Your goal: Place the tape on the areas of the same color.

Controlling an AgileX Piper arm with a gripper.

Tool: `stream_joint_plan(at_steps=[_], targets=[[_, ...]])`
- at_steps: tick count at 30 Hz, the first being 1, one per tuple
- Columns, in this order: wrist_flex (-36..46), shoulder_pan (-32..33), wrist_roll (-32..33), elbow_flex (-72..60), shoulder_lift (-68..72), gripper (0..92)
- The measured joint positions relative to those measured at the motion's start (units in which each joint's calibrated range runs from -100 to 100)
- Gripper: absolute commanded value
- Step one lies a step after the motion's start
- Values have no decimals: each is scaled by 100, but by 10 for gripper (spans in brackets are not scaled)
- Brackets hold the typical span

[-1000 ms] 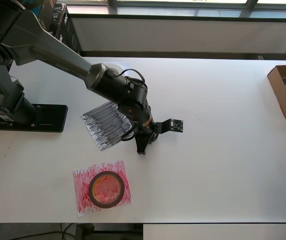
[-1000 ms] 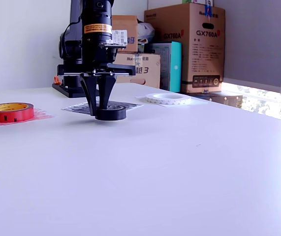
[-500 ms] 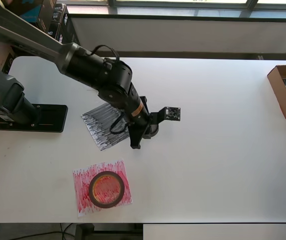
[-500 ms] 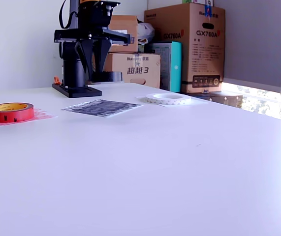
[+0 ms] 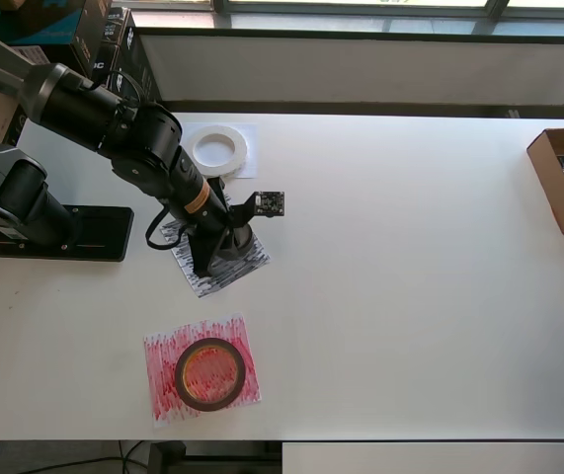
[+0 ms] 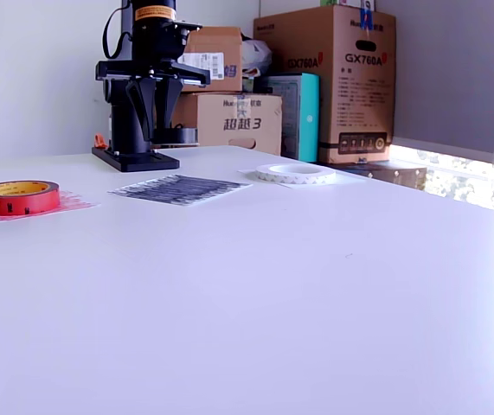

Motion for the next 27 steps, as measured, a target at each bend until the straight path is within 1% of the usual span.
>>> stream_joint_plan(at_steps=[11, 20, 27], targets=[[-98, 413, -20, 573, 0, 10], [-96, 424, 58, 688, 14, 11], [-140, 368, 65, 588, 340, 12]])
